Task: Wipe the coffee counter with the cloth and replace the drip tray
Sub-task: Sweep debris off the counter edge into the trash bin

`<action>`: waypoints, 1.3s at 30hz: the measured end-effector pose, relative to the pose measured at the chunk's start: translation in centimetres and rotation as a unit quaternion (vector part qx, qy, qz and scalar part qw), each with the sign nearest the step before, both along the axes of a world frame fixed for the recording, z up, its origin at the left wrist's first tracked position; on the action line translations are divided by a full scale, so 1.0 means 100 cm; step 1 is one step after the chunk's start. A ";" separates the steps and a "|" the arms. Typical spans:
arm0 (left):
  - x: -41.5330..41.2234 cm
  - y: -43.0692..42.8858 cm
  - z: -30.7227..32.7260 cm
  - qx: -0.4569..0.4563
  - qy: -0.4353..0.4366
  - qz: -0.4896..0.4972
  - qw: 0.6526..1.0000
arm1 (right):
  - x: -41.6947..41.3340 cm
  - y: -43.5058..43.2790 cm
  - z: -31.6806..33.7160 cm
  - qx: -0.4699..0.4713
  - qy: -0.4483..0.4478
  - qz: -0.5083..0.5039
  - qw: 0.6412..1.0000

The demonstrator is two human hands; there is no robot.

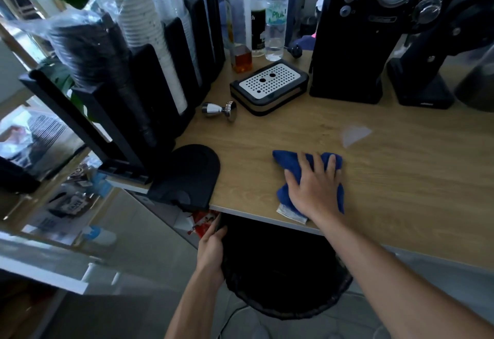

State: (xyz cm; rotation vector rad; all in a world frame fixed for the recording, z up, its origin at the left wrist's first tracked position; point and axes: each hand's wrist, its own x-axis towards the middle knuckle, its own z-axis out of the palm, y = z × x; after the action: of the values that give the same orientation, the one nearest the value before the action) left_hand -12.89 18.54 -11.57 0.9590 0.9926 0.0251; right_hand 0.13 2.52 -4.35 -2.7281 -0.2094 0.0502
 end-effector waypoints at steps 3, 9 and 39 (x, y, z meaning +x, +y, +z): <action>-0.001 0.009 -0.005 -0.001 0.004 0.012 1.000 | 0.016 0.023 0.003 -0.055 0.037 0.071 0.995; -0.002 0.019 -0.008 -0.005 0.005 0.024 1.000 | 0.005 0.007 -0.002 -0.024 0.003 0.252 0.967; -0.001 0.034 -0.013 -0.039 -0.001 0.028 0.999 | 0.033 0.078 0.001 -0.028 0.046 0.124 0.991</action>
State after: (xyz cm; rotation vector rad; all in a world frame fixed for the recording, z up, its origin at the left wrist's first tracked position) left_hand -12.96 21.93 -12.86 0.8600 1.0108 0.0349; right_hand 3.44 10.33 -4.20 -2.7317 -0.5271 0.2554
